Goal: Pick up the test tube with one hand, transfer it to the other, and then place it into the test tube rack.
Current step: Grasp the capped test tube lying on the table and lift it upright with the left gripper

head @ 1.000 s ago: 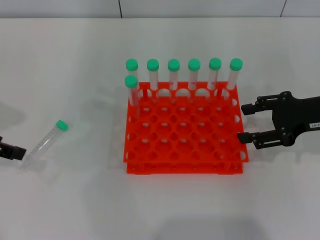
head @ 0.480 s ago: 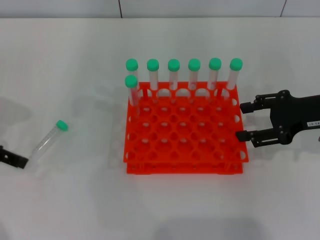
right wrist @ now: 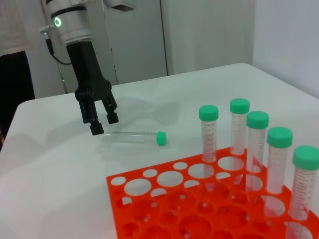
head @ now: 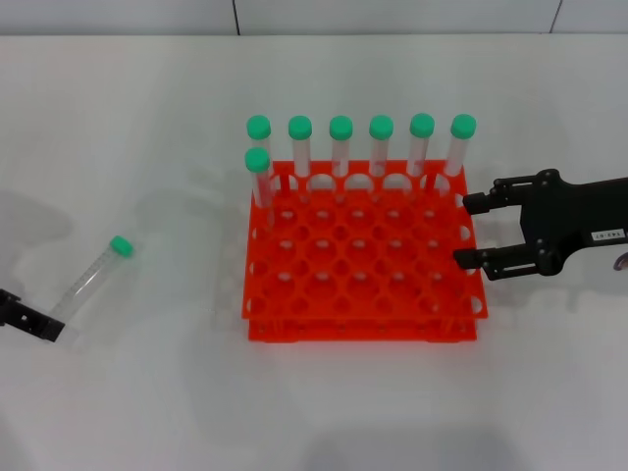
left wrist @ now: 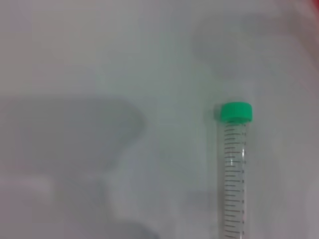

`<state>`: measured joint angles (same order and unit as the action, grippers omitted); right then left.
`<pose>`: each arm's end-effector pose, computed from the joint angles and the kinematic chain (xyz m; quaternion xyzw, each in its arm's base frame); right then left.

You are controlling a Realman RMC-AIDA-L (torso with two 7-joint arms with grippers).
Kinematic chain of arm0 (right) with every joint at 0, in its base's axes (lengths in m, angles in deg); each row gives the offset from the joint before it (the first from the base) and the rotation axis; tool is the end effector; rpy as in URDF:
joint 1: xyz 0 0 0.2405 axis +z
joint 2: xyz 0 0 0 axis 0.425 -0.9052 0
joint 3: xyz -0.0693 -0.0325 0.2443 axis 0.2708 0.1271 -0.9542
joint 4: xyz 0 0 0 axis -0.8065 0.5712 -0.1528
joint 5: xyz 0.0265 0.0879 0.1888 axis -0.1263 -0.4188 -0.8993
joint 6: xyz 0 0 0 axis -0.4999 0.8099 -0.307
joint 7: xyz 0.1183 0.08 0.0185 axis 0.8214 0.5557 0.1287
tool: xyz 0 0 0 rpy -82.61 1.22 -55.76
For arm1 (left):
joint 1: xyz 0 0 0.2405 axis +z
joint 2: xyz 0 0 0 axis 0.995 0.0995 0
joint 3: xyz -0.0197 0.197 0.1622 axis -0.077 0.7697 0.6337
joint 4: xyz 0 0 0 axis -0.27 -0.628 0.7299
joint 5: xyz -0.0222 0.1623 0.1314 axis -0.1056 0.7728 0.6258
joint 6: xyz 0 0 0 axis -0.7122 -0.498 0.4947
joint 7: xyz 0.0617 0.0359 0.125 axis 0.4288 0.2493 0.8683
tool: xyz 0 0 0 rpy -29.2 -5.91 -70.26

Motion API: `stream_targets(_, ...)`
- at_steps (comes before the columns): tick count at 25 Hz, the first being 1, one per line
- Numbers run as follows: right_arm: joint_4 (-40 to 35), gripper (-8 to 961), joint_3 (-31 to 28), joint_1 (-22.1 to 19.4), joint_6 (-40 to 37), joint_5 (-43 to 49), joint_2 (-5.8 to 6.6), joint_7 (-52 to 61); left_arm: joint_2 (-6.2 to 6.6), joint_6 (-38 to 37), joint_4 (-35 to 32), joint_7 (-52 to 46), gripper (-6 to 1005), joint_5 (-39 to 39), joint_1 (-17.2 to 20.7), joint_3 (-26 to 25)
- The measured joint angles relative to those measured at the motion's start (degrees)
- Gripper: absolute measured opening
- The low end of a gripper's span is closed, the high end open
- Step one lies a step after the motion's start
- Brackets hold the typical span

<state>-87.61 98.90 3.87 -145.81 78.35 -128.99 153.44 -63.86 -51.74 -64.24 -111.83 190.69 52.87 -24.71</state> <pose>0.2348 0.3479 0.0128 -0.9810 0.0952 0.1366 0.0996 -0.3166 0.3214 0.0848 -0.8407 -0.4842 0.1857 0.1555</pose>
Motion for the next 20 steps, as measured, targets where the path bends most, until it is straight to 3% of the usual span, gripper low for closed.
stream_targets(9, -0.04, 720, 0.1, 0.12, 0.07, 0.0, -0.12, -0.04, -0.07, 1.58, 1.08, -2.03, 844, 0.24, -0.41, 1.8)
stream_targets(12, -0.06, 720, 0.1, 0.16, 0.08, 0.05, -0.13, -0.07, -0.23, 2.21, 1.94, -2.87, 627, 0.25, -0.89, 3.34)
stream_targets(17, 0.22, 720, -0.06, 0.8, 0.22, 1.28, -0.69, -0.09, -0.5, 2.71, 2.71, -2.98, 544, 0.3, -1.59, 4.29)
stream_targets(20, 0.35, 720, 0.0, 1.02, 0.32, 1.45, -0.82, -0.09, -0.51, 3.21, 2.82, -3.26, 544, 0.31, -1.88, 4.34)
